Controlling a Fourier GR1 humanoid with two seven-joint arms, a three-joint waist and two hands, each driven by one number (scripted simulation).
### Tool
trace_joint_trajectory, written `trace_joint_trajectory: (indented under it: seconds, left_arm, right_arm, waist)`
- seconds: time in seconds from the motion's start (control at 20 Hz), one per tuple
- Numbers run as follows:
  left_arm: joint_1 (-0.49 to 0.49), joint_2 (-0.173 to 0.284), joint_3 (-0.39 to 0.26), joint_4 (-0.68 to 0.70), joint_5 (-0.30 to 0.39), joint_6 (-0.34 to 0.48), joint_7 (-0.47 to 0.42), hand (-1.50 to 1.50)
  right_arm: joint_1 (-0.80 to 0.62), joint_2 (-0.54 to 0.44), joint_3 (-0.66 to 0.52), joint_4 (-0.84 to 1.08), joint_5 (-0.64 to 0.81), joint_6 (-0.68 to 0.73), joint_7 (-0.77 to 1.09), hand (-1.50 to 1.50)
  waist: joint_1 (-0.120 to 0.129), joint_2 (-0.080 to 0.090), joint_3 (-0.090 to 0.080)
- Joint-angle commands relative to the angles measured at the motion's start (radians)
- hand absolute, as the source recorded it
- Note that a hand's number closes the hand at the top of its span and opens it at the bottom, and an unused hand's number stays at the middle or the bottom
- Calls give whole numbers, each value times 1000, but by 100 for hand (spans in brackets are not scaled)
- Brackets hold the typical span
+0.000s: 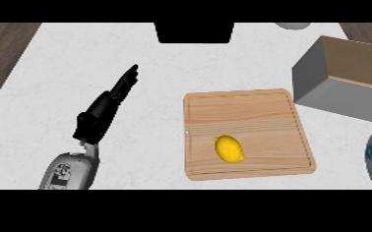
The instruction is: Pick the bell pepper from the cutting board and place it in the cardboard box
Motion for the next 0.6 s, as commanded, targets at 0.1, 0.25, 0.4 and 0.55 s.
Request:
trace_joint_trajectory:
  seconds: [0.1,0.25,0.4,0.55]
  left_arm:
    - [30,-30,-27,-25,-18,12,21,0]
    - [-7,-14,-6,-18,0,-13,12,0]
    - [14,-13,-10,-2,-21,-5,-22,0]
    - [19,7,10,-26,-4,-31,-11,0]
  right_arm:
    - [-153,-47,-11,221,9,-26,-23,150]
    - [-178,-37,55,391,124,-126,-124,150]
    - [-207,-125,-19,486,95,-101,-199,150]
    - [-219,-33,118,520,219,-209,-190,150]
  waist:
    - [2,1,0]
    - [9,3,1]
    - [1,1,1]
    - [3,1,1]
